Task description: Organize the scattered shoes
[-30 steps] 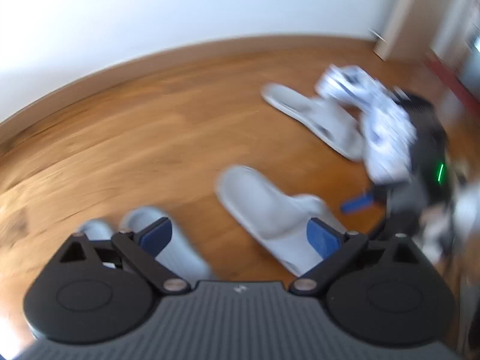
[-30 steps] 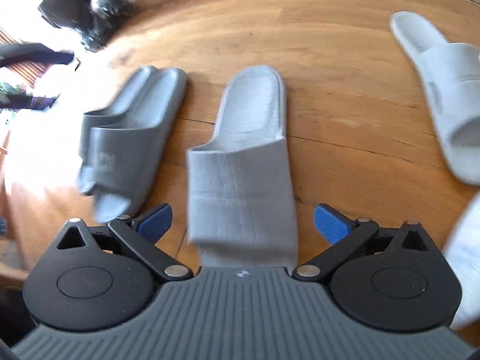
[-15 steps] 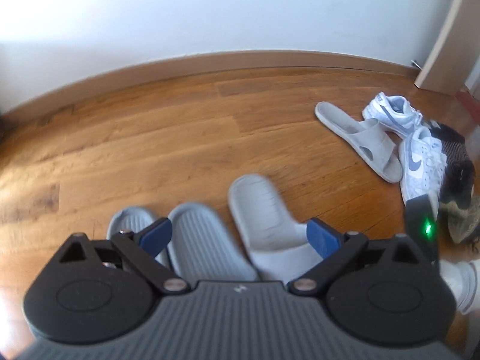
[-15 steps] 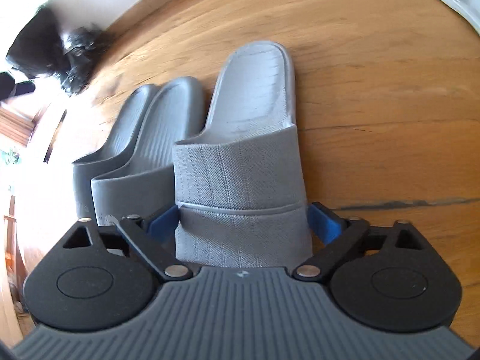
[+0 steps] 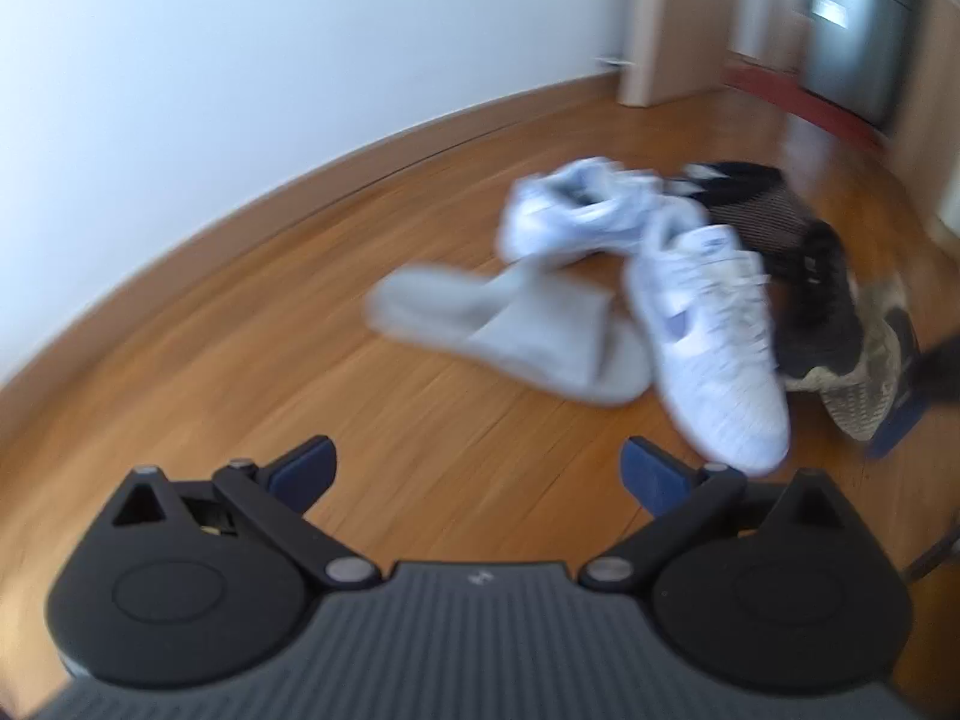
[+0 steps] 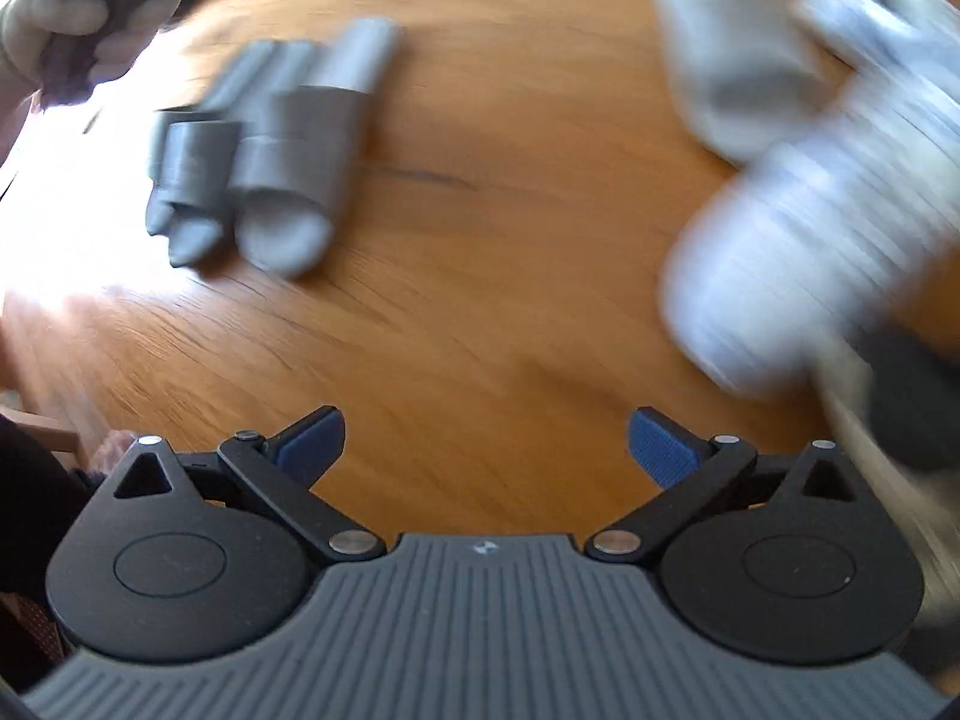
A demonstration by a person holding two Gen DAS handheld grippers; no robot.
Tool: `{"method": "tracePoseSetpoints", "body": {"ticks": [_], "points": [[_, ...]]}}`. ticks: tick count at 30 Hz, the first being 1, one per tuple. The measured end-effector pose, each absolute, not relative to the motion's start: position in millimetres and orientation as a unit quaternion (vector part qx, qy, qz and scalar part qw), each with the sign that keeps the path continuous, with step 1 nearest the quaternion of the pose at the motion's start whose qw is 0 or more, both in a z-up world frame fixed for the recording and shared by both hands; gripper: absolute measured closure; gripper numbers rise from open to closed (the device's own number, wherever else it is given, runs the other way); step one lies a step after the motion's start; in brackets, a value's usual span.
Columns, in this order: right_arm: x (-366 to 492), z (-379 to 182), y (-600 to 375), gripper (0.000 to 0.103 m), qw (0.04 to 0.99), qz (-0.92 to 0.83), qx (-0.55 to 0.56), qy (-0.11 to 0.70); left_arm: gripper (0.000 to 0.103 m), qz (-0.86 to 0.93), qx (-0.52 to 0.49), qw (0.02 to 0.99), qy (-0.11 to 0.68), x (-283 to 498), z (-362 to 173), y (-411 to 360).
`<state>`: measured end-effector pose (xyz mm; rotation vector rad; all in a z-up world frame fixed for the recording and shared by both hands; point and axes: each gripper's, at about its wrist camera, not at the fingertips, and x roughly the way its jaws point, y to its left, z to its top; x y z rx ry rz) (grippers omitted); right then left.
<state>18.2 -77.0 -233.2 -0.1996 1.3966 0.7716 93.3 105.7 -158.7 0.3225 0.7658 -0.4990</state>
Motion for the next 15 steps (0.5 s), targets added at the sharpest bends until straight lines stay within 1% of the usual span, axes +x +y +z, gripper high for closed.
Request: {"method": "tracePoseSetpoints", "body": {"ticks": [2,5,8,13,14,15], "points": [[23,-231,-120,0.000,0.708,0.296,-0.039,0.639,0.001,-0.258,0.193,0.878,0.354,111,-171,69],[27,-237,-156,0.000,0.723,0.255,0.056,0.640,0.001,-0.262,0.227,0.865,0.362,142,-198,26],[31,-236,-170,0.000,0.721,0.250,0.079,0.641,0.003,-0.255,0.239,0.861,0.369,170,-222,4],[30,-237,-177,0.000,0.716,0.241,0.100,0.647,0.001,-0.236,0.265,0.837,0.416,200,-256,-12],[31,-239,-178,0.000,0.714,0.237,0.106,0.650,0.003,-0.224,0.268,0.835,0.425,203,-260,-13],[31,-239,-180,0.000,0.711,0.236,0.110,0.653,0.010,-0.214,0.270,0.836,0.426,203,-262,-13]]}}
